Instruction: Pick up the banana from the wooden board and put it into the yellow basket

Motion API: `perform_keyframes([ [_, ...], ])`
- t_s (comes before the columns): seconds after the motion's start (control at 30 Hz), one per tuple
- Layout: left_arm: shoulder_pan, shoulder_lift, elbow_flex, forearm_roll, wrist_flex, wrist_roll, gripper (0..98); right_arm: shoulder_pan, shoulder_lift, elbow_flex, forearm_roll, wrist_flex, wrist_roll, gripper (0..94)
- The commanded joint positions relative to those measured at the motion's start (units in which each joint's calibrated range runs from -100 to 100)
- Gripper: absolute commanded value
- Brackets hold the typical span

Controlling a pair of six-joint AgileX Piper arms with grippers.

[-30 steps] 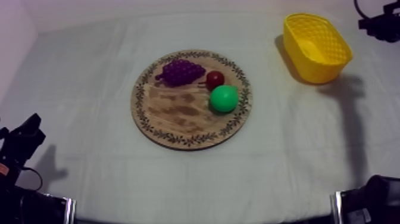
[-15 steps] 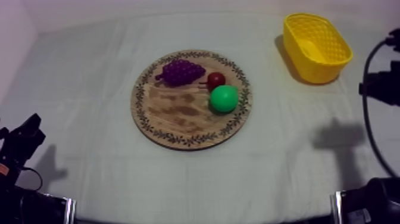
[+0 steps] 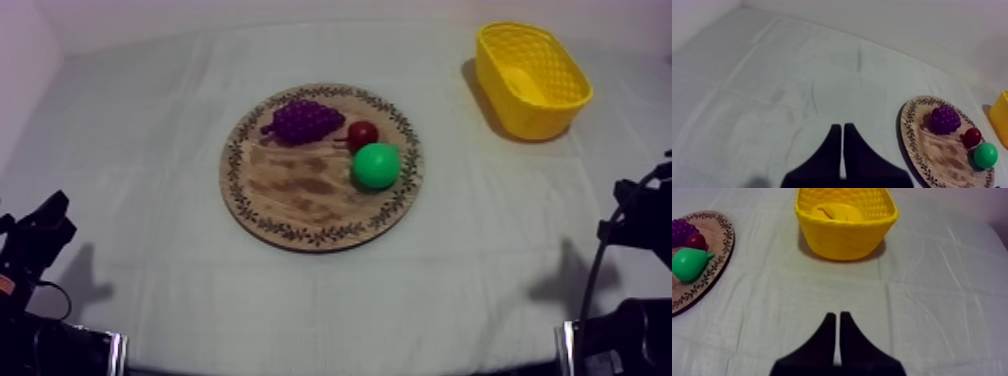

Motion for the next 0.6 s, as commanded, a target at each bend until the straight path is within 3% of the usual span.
perform_keyframes([
  [0.0, 0.0, 0.0, 0.0, -0.01, 0.0, 0.0, 0.1, 0.1, -5.2, 1.6, 0.0, 0.6, 0.1, 0.7],
  [0.3, 0.0, 0.0, 0.0, -0.01, 0.0, 0.0, 0.1, -0.1, -7.5, 5.4, 2.1, -1.3, -4.5, 0.7],
  [0.4, 0.0, 0.0, 0.0, -0.01, 0.0, 0.0, 0.1, -0.3, -7.6, 7.1, 4.1, -6.2, -6.9, 0.7],
  [0.57, 0.0, 0.0, 0.0, -0.01, 0.0, 0.0, 0.1, -0.4, -7.6, 8.3, 5.2, -10.7, -2.5, 0.7],
])
